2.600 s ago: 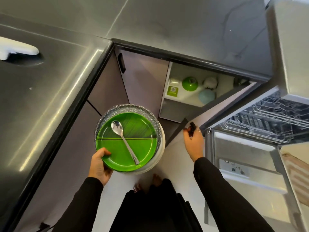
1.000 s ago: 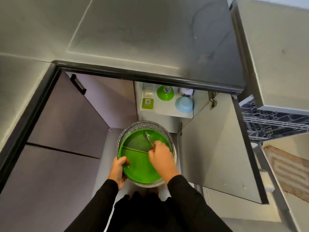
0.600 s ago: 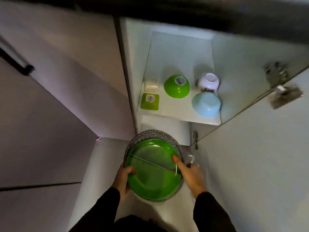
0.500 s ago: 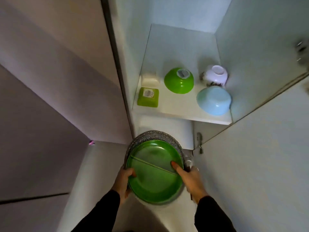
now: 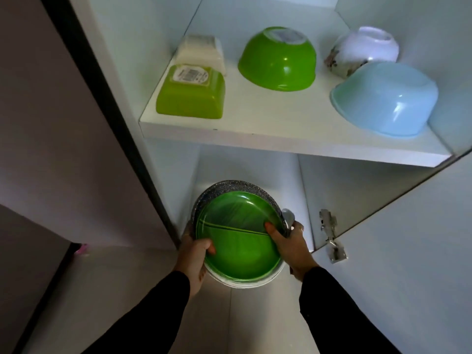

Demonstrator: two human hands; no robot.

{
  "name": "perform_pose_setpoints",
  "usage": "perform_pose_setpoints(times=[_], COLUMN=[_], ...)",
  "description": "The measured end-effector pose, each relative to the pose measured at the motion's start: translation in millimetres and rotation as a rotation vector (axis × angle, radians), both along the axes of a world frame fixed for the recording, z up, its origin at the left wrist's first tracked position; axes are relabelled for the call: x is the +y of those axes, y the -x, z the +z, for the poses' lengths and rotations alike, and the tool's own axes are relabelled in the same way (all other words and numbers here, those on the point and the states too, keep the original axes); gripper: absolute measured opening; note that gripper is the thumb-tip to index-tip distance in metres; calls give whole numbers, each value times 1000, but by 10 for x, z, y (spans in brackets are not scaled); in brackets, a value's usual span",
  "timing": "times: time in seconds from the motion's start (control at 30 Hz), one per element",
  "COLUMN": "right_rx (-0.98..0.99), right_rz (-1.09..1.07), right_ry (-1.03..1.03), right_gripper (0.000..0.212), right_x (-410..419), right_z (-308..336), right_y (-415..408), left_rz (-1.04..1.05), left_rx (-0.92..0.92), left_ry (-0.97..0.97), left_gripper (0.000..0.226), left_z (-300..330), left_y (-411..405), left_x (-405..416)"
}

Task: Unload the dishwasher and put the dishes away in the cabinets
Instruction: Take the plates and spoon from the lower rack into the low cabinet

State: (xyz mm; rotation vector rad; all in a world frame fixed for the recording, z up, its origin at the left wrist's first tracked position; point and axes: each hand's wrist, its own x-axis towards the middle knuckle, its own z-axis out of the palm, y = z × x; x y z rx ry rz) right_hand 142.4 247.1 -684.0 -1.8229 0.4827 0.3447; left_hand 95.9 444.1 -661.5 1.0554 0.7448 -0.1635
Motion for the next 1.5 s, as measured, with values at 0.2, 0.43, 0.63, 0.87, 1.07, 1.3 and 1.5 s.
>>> perform_pose_setpoints(times=[0.2, 0.43, 0.63, 0.87, 1.07, 1.3, 1.5], right_rx=[-48, -110, -139, -137, -147, -118, -171], right_rz=[72, 41, 2, 15, -18, -36, -278], right_ry=[233, 271, 241, 267, 285, 340, -19], right_gripper=[54, 46, 58, 45, 50, 67, 41], right_x=[71, 114, 228, 212, 227, 276, 181], right_z=[-283, -348, -377, -368, -432, -456, -415], right_y=[-428, -670, -742, -900, -999, -988, -778], left_rz=[24, 115, 187, 183, 151, 81, 39], left_rx=[12, 30, 14, -36, -46, -62, -135], left_ry=[-188, -346, -388, -376, -427, -446, -418], left_gripper=[42, 33, 42, 52, 61, 47, 37], left_z=[-316, -334, -343, -399, -436, -527, -669], left_y=[-413, -611, -744, -887, -980, -1015, -965], left_x=[34, -75, -19, -19, 7, 48, 133])
